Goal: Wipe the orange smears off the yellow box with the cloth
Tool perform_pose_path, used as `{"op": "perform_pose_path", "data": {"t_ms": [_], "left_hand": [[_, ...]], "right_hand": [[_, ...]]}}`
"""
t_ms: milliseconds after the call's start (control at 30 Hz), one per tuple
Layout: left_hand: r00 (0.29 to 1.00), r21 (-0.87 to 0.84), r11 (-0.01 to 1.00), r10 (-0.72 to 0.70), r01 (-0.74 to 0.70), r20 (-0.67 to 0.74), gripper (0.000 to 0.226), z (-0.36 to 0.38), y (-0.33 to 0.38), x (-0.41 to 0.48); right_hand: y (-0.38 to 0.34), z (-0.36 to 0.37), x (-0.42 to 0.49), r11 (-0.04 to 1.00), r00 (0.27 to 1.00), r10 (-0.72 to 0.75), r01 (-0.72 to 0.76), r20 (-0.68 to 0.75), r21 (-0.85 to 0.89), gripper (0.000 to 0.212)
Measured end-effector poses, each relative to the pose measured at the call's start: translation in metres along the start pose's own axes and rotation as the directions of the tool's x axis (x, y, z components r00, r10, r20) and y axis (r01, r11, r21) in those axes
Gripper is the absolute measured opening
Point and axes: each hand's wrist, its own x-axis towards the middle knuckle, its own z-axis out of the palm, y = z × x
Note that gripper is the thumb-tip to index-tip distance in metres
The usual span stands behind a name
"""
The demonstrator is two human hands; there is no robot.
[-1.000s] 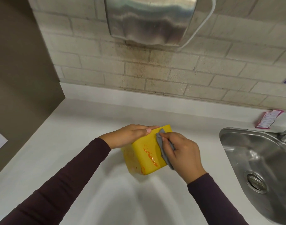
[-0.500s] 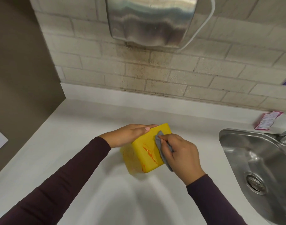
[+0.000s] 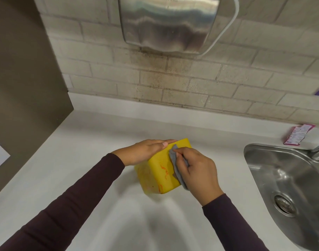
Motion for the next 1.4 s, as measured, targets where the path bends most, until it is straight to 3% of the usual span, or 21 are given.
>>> {"op": "perform_pose_path", "data": {"t_ms": [167, 400, 500, 633, 933, 1200, 1400], "left_hand": [[1.000, 0.049, 0.999, -0.014, 0.015, -0.018, 0.038, -0.001, -0.002, 0.003], [1.000, 0.061, 0.998, -0.009, 0.009, -0.002, 0.039, -0.002, 0.000, 0.001], [1.000, 0.035, 0.999, -0.017, 0.017, -0.004, 0.038, -0.003, 0.001, 0.000], [0.999, 0.062, 0.998, -0.025, 0.026, -0.026, 0.039, -0.001, -0.002, 0.001], [1.000, 0.116, 0.993, -0.022, 0.022, 0.000, 0.038, -0.007, -0.004, 0.002], [1.000, 0.079, 0.997, -0.009, 0.010, -0.011, 0.038, -0.004, -0.003, 0.002], [1.000, 0.107, 0.994, -0.006, 0.007, -0.005, 0.041, -0.003, -0.006, 0.004]], "right_hand": [[-0.018, 0.012, 0.000, 0.998, 1.000, -0.010, 0.011, -0.023, 0.064, 0.023], [-0.007, 0.010, -0.018, 0.974, 0.974, -0.224, 0.224, -0.026, -0.027, 0.017], [0.006, 0.003, -0.012, 0.983, 0.983, -0.170, 0.164, -0.073, -0.085, 0.016], [-0.001, 0.008, 0.002, 0.997, 0.990, -0.079, 0.077, -0.121, -0.020, 0.022], [-0.008, 0.008, -0.021, 0.956, 0.958, -0.286, 0.283, 0.032, 0.080, 0.020], [0.003, 0.000, 0.000, 0.994, 0.992, -0.102, 0.105, -0.067, 0.038, 0.021], [-0.020, 0.012, -0.007, 0.973, 0.977, -0.211, 0.210, 0.004, 0.095, 0.021]]}}
